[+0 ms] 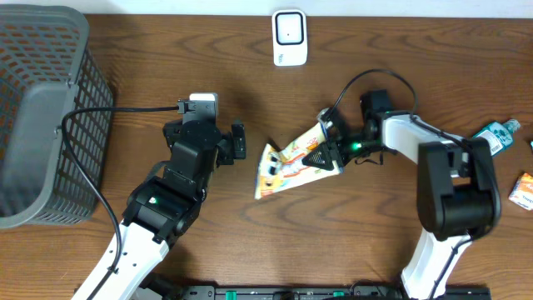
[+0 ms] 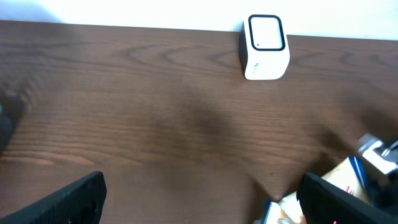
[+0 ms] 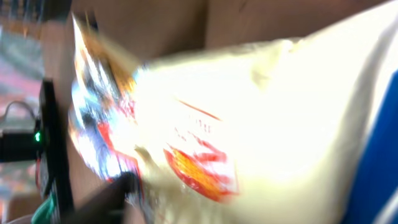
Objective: Scan the item barcode
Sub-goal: 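Grasp the snack bag with the right gripper and open the left gripper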
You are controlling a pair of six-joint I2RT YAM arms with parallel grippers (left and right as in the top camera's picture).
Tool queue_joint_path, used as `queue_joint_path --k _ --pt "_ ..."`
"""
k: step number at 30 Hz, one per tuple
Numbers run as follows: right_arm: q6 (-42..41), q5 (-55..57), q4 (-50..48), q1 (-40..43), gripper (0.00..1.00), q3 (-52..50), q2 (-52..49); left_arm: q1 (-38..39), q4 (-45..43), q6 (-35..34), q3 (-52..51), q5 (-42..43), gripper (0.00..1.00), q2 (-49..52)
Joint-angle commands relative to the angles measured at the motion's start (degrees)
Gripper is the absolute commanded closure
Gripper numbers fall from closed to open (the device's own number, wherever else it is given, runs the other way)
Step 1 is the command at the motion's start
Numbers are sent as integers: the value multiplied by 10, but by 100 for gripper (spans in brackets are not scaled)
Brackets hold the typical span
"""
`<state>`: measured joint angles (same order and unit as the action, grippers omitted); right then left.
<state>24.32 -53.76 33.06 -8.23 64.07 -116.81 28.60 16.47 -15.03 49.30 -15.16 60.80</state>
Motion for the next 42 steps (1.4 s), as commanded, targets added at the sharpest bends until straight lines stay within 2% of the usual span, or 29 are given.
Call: queue_joint_path --k 1,2,6,9,11,14,16,21,25,29,31,35,42 --pt "31 -18 -2 -19 92 -9 -36 -3 0 3 10 -10 2 -2" --pt "-3 -19 -7 -20 99 -9 -38 -3 0 3 10 -10 2 -2" --pt "-136 -41 -10 -13 99 1 -32 -3 0 3 10 -10 2 -2" --pt "-372 -108 7 4 99 25 -22 -3 0 3 9 -10 2 -2" --pt "-560 -210 46 19 99 38 -13 -3 1 3 9 -10 2 -2" --pt "-758 -327 96 37 99 40 3 -3 3 4 9 -11 2 -1" --pt "-892 -357 121 52 99 40 9 -3 5 3 9 -12 2 -1" --pt "-1103 -357 210 82 99 40 12 -3 11 3 9 -28 2 -1" --pt "-1267 -327 207 110 99 40 12 -3 20 3 9 -28 2 -1" --pt "-1349 -328 205 130 99 40 12 -3 26 3 9 -27 2 -1" --pt "-1420 -302 205 141 99 40 12 -3 26 3 9 -27 2 -1" --pt "-1417 -289 247 162 99 40 12 -3 31 3 9 -27 2 -1" --pt "-1380 -290 245 164 98 40 12 -3 40 3 9 -27 2 -1"
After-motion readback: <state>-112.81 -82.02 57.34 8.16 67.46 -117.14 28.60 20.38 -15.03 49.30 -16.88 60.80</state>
